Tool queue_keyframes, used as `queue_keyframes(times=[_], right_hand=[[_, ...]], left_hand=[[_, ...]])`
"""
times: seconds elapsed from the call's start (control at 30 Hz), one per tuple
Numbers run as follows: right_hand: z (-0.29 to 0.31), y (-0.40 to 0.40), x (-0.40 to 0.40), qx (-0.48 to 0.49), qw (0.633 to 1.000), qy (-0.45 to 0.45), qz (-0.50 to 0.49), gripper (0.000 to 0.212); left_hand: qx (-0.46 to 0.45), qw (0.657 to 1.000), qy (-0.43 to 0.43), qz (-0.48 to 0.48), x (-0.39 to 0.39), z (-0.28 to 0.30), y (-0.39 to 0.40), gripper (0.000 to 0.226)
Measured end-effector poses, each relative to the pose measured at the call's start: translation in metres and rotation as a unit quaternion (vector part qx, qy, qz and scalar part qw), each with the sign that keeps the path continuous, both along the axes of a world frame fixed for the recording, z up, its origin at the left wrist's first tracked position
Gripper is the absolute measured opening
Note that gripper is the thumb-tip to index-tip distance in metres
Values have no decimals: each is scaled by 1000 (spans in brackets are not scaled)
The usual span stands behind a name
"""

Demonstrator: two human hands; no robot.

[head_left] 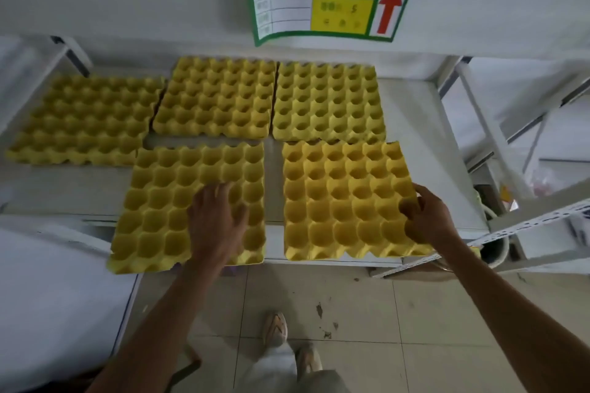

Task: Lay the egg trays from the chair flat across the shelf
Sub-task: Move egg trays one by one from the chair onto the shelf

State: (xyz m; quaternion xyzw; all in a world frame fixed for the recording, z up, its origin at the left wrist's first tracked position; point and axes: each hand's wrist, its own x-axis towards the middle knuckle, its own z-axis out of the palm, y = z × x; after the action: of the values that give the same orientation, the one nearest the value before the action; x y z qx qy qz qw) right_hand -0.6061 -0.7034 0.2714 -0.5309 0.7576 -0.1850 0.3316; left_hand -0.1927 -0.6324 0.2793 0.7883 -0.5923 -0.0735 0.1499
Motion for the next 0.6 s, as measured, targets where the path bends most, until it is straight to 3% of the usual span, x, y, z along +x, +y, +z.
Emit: queue_keyframes(times=[0.1, 0.23, 0.6], right_hand=[[-1, 8, 7, -5, 998, 69, 14, 54], [-6, 21, 27, -22, 986, 153, 65, 52], [-10, 17, 30, -51, 986, 138, 81, 47]], left_hand=[[52, 998, -39, -1, 29, -24, -5, 68], [56, 995, -77, -30, 37, -42, -8, 80], [94, 990, -68, -75, 34, -35, -19, 81]])
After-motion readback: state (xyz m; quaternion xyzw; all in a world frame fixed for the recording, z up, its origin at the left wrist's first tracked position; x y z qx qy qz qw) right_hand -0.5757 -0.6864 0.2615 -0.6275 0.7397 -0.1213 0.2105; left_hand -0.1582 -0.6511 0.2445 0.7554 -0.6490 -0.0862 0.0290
